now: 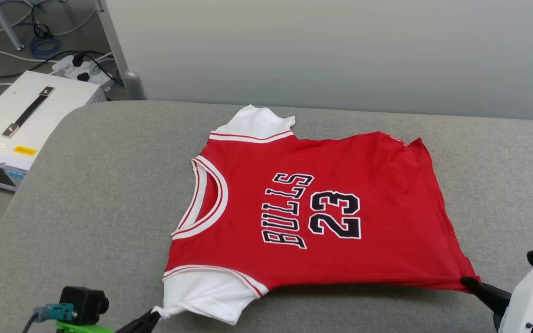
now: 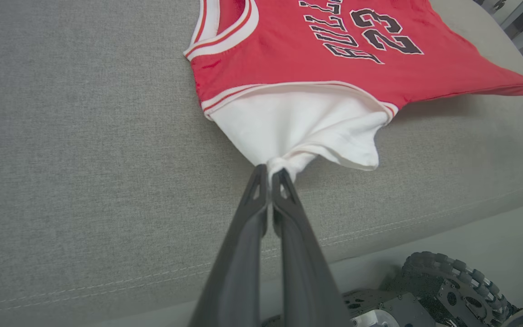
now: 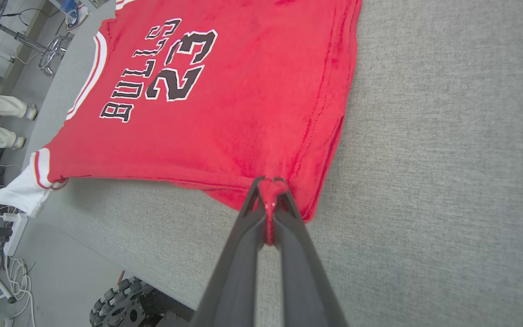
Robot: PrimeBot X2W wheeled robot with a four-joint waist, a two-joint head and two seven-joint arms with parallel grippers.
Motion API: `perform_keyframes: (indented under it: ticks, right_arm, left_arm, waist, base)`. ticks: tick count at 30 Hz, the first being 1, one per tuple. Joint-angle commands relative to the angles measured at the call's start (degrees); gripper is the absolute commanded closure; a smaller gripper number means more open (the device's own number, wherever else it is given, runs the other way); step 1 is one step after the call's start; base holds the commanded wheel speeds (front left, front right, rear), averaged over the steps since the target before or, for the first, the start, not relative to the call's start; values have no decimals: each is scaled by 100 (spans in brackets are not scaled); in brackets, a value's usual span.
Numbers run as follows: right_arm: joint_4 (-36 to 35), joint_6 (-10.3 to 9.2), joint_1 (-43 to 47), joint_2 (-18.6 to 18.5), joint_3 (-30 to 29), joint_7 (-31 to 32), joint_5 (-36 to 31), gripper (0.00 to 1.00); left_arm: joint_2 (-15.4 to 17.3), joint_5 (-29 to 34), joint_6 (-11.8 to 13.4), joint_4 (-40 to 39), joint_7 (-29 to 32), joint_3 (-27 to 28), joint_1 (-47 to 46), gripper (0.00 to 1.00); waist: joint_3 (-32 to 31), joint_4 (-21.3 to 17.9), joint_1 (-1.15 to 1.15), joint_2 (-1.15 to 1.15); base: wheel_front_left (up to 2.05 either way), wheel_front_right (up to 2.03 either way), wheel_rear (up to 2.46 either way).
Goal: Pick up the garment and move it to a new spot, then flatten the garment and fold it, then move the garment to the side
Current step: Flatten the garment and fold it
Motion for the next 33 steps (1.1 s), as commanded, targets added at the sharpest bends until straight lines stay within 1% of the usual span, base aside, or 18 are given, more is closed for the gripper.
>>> perform_keyframes:
  ticks: [1,7,15,20,23,27,33]
  right_arm:
    - [-113,-4,52,43,-123,77,-70,100]
    - [-497,-4,-119,326,-593,432,-352,100]
    - [-613,-4,-707,663,-964,769,-734,100]
    - [-511,-4,-1064,797,-1033,878,-1007,100]
    - [-411,-4,-1280,867,-1065,933,-1154,100]
    - [-254,-4,-1520,931,-1008,968,-1338,100]
    - [29,-4,-1819,1018,-946,866,-1494,100]
  left_arm:
    - [22,-16,24,-40,-57,62,-46,100]
    - [-123,115,-81,7,-163,231,-611,100]
    - [-297,306,-318,352,60,244,-1528,100]
    - [-426,362,-526,780,287,207,-2128,100]
    - [-518,292,-705,1110,521,188,-2545,100]
    - [-624,377,-917,1570,742,102,-3062,100]
    - [-814,441,-1130,2206,923,2,-3638,100]
  waist:
    - [50,-4,1,0]
    - [319,-39,1,0]
    - [797,-114,1,0]
    - [1090,-159,1,0]
    - [1299,-181,1,0]
    - [1488,-232,1,0]
    - [1707,-310,1,0]
  base:
    - [0,0,0]
    - [0,0,0]
    - [0,0,0]
    - [0,0,0]
    - [0,0,0]
    - [0,0,0]
    - [0,0,0]
